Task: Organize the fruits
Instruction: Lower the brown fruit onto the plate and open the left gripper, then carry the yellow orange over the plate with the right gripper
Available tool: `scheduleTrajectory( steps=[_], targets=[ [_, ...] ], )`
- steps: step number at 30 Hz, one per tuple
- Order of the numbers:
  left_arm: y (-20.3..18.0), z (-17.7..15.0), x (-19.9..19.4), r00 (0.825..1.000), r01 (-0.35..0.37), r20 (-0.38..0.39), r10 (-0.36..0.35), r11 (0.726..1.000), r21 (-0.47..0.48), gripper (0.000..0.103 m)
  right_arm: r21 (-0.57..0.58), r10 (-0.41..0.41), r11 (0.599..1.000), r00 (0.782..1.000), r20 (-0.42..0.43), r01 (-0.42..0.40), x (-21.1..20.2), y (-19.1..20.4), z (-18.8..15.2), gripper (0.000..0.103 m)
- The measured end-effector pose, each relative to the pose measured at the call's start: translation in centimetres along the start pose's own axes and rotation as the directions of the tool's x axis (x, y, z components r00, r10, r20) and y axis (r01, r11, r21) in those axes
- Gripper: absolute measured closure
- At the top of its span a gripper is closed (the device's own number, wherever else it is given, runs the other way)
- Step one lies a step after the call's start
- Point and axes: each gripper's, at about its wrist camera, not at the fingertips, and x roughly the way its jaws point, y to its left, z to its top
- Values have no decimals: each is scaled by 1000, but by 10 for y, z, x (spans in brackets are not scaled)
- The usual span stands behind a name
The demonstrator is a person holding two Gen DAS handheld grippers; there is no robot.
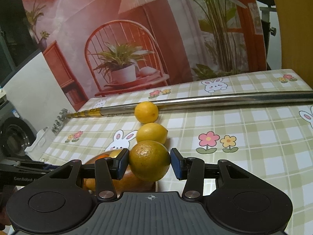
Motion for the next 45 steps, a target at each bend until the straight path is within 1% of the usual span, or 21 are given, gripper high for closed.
scheduleTrajectory(
  steps=[6, 10, 16, 23, 31, 41, 45],
  targets=[
    [1, -6, -20, 999, -27, 33, 28, 1000, -12, 74, -26, 26, 999, 1000, -3, -26, -10, 16, -9, 61],
    [3, -11, -33, 998, -37, 55, 38, 999, -25, 74, -49, 45, 998, 999, -21, -46, -15, 30, -19, 61],
    [3, -21, -50, 995, -53, 86, 55, 998, -31, 74, -93, 86, 991, 991, -101, -96, -10, 54, -37, 60],
    [12, -27, -61, 991, -57, 116, 63, 997, -58, 74, -135, 123, 979, 972, -200, -151, 4, 81, -55, 60],
    [22, -30, -58, 992, -51, 112, 61, 995, -87, 74, -188, 134, 963, 950, -284, -192, 20, 99, -64, 60],
    [26, -30, -52, 994, -45, 94, 55, 994, -102, 73, -214, 134, 953, 933, -334, -213, 36, 105, -72, 60],
    [25, -31, -51, 994, -45, 91, 54, 994, -99, 73, -217, 141, 951, 932, -333, -221, 37, 105, -73, 59]
  ],
)
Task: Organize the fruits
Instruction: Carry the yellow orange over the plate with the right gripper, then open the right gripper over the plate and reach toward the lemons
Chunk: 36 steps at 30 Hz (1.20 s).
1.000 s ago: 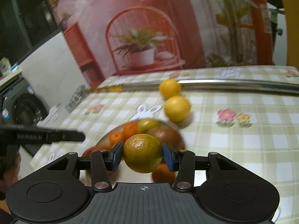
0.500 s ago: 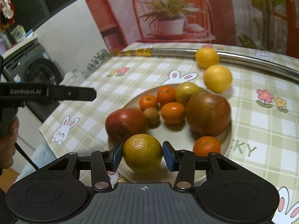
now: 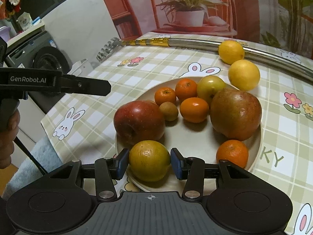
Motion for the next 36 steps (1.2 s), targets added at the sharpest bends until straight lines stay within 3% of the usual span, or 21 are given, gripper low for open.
scheduleTrajectory(
  steps=[9, 18, 29, 33, 36],
  targets=[
    [-1, 0, 0, 1000, 1, 2, -1, 1000, 2, 73, 16, 9, 1000, 1000, 10, -9, -1, -3, -1, 55],
    [1, 3, 0, 1000, 6, 8, -6, 1000, -4, 73, 41, -14, 999, 994, 113, 9, -25, -13, 5, 53],
    [4, 31, 2, 999, 10, 40, -11, 1000, 23, 73, 96, -130, 990, 953, 275, 107, -76, -64, 40, 53],
    [4, 43, 6, 998, 7, 55, -9, 999, 39, 60, 103, -183, 982, 939, 292, 160, -81, -84, 52, 53],
    [4, 52, 9, 997, 3, 70, -7, 998, 61, 60, 98, -208, 977, 933, 292, 187, -79, -96, 60, 53]
  ],
)
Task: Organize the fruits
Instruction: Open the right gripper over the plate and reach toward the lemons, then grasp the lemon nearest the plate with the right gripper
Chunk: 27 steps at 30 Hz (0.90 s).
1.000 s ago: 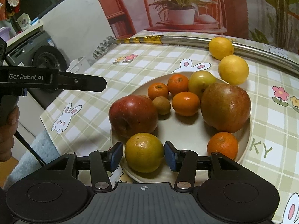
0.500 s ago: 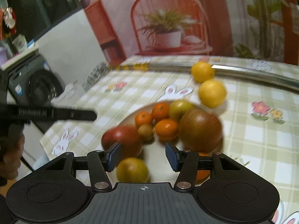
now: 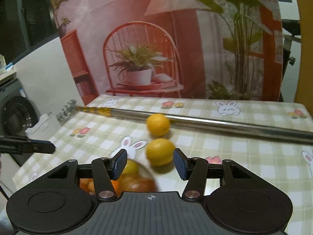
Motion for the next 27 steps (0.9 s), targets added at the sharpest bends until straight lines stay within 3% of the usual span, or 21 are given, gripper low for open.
scheduleTrajectory(
  steps=[6, 10, 17, 27],
  targets=[
    [4, 12, 15, 1000, 4, 9, -4, 1000, 12, 60, -24, -30, 999, 999, -21, 30, 31, -14, 10, 53],
    [5, 19, 26, 1000, 8, 2, -8, 1000, 22, 60, 3, -2, 1000, 998, -56, 2, 61, -21, 11, 52],
    [6, 27, 44, 1000, 24, -18, -23, 999, 29, 60, 33, 30, 999, 994, -109, -26, 104, -24, 15, 41],
    [9, 29, 61, 998, 46, -51, -45, 999, 10, 60, 79, 50, 996, 977, -206, -34, 146, -26, 9, 38]
  ],
)
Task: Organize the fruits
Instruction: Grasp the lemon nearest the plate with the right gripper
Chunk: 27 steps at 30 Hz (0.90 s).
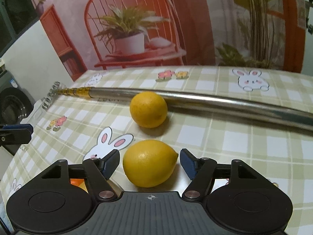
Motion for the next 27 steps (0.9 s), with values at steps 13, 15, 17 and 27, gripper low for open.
scheduleTrajectory(
  steps=[13, 15, 17, 27],
  targets=[
    [8, -7, 2, 1000, 18, -21, -19, 999, -48, 60, 4, -5, 1000, 1000, 14, 5, 0, 1, -12, 44],
    [9, -7, 0, 1000, 19, -15, -20, 998, -53, 60, 3, -11, 1000, 1000, 25, 11, -5, 2, -13, 45],
    [8, -8, -3, 1000, 25, -8, -25, 998, -56, 60, 6, -16, 1000, 999, 42, 16, -12, 3, -15, 46],
    [3, -18, -17, 999, 48, -1, -49, 998, -48, 60, -19, -3, 1000, 987, 161, 6, -85, 17, -26, 47]
  ],
)
